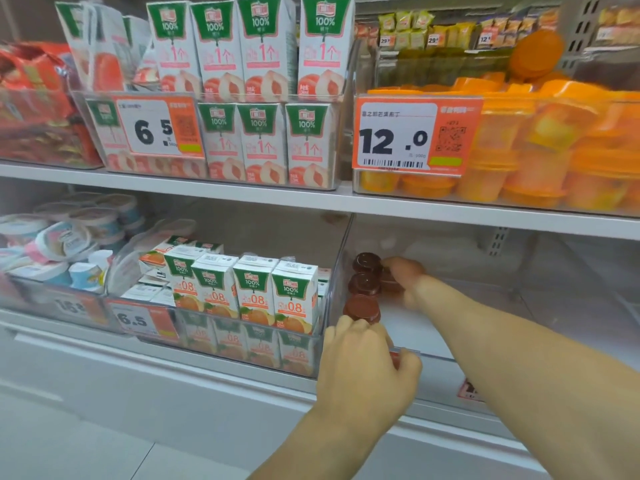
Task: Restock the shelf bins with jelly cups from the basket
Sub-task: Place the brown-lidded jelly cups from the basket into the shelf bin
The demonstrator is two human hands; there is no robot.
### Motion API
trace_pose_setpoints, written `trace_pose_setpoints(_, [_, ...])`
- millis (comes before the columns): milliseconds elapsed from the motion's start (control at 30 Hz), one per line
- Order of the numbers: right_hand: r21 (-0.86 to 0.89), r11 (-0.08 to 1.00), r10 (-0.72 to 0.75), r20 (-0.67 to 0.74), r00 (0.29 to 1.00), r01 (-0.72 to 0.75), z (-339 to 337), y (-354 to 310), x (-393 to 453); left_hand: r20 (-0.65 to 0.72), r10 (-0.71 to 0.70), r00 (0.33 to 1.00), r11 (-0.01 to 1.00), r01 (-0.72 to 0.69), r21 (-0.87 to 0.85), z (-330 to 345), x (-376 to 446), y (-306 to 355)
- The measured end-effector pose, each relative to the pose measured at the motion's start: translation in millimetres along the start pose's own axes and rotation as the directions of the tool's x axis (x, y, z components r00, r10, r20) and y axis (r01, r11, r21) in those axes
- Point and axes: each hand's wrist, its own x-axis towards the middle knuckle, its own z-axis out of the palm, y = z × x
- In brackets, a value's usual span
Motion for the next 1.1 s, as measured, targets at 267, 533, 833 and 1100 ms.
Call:
trace_pose_setpoints(267, [-0.518,0.825,-0.329,-0.109,0.938,0.229,-33.9,-37.0,-53.7,-0.012,-0.084,0.996,0.985,0.082,-0.149,-4.3,-1.9,7.8])
trace_pose_setpoints(533, [-0.327,0.581,-0.782,0.028,0.622,0.745,-145.8,42.8,-240.2,-0.357,-0.033,0.933,0.845,-0.165,-0.509,-11.8,-31.9,50.9])
trace_pose_setpoints(833, [-0.829,0.499,0.002,0.295,0.956,0.255,-289.0,252.4,-235.6,0.617,0.047,0.786,0.994,0.026,-0.109,122.5,-158.2,118.6])
trace_pose_setpoints(1100, [-0.923,0.383,0.143,0.105,0.984,0.043,-344.7,341.1,-271.6,0.714,0.057,0.698,0.994,-0.108,0.027,225.3,-255.7,133.2])
